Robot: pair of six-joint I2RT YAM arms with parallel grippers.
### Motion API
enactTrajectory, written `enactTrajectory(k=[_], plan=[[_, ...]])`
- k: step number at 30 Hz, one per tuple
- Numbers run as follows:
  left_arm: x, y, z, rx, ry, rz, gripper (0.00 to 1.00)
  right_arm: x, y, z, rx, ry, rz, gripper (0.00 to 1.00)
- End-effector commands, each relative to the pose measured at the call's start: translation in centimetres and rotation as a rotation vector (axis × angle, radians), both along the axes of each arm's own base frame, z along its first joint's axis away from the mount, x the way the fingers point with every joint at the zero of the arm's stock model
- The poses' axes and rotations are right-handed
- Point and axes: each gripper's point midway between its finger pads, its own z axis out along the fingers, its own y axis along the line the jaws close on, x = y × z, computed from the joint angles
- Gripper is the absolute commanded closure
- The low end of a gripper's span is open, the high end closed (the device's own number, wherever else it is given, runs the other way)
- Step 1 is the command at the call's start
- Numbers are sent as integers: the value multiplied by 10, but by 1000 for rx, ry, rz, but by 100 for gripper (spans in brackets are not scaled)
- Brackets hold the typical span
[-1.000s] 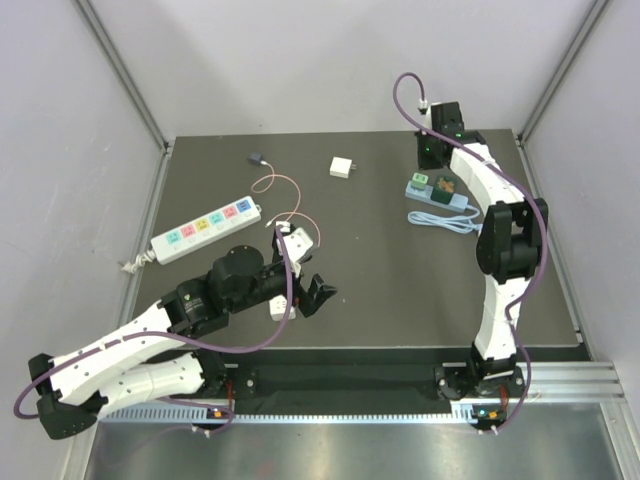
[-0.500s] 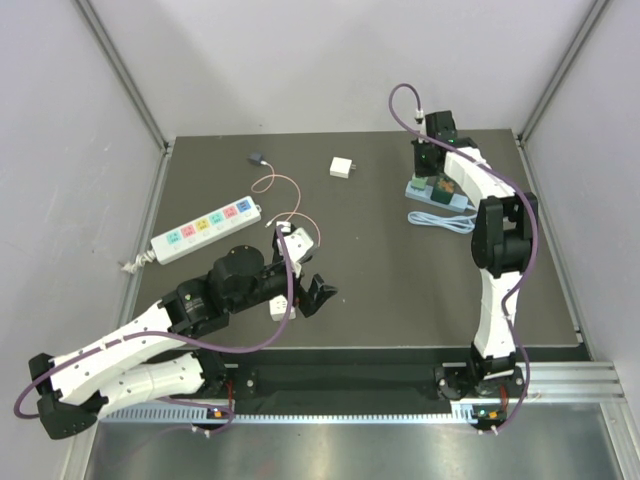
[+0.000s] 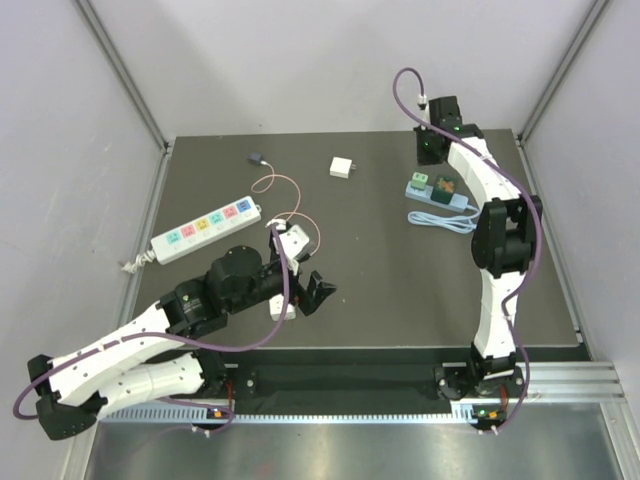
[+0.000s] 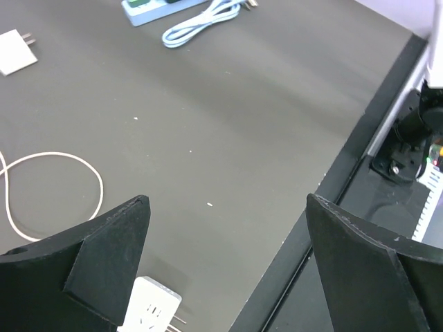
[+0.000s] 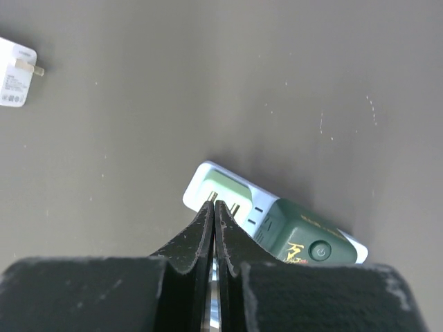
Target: Insert the plug
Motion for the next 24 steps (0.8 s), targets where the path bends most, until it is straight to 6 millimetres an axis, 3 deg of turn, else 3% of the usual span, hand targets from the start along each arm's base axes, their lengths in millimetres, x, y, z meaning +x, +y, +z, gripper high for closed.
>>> enactTrajectory(k=[1,3,11,14,24], plan=[[7,2,27,-92,-16,64,1,-7,-1,21,3,-23,7,100],[11,6,25,-85,11,109,1,-7,-1,19,2,-31,8,100],[16,14,34,-111,36,183,1,-9,-10,-28,-23,54,11,100],[19,19,36,-114,37,216,1,-10,-10,-34,-30,70,12,100],[30,34,42,-76,96,353,2,-3,-15,18,-4,-9,-8,100]])
